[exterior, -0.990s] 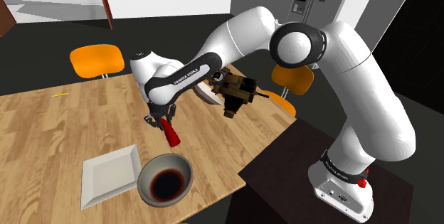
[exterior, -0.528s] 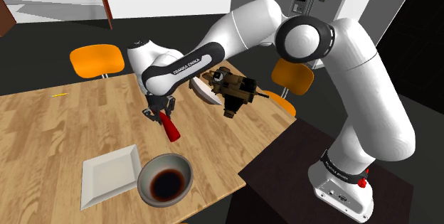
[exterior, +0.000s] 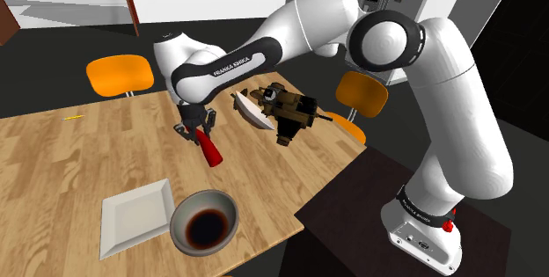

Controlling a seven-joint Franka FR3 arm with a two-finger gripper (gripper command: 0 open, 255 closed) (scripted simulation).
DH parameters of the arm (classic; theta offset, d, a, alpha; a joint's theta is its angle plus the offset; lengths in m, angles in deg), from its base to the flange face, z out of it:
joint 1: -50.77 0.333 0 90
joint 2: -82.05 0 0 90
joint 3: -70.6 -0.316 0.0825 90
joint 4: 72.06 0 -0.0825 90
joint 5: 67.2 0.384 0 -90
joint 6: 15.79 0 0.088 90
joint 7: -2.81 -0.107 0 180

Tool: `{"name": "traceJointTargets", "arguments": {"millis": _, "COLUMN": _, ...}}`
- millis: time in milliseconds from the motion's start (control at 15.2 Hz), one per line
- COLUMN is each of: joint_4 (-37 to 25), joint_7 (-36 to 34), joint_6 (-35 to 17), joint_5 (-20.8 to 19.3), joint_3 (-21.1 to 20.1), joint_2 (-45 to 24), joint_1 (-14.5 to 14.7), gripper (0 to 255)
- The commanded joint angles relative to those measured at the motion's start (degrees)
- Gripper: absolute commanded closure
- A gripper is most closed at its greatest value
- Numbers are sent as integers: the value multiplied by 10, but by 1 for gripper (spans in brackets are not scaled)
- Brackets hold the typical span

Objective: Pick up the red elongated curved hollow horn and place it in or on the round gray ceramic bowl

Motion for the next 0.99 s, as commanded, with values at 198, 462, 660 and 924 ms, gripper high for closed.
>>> {"name": "traceJointTargets", "arguments": {"millis": 198, "joint_4": -14, "joint_7": 4, "joint_6": 28, "joint_5": 6, "joint_3": -4, "joint_2": 15, "joint_1": 0, "gripper": 255}}
{"name": "traceJointTargets", "arguments": {"millis": 462, "joint_4": -26, "joint_7": 8, "joint_6": 52, "joint_5": 10, "joint_3": -7, "joint_2": 27, "joint_1": 0, "gripper": 255}}
{"name": "traceJointTargets", "arguments": {"millis": 660, "joint_4": -37, "joint_7": 11, "joint_6": 70, "joint_5": 13, "joint_3": -8, "joint_2": 34, "joint_1": 0, "gripper": 255}}
{"name": "traceJointTargets", "arguments": {"millis": 924, "joint_4": 31, "joint_7": -20, "joint_6": 45, "joint_5": 19, "joint_3": -20, "joint_2": 76, "joint_1": 8, "gripper": 255}}
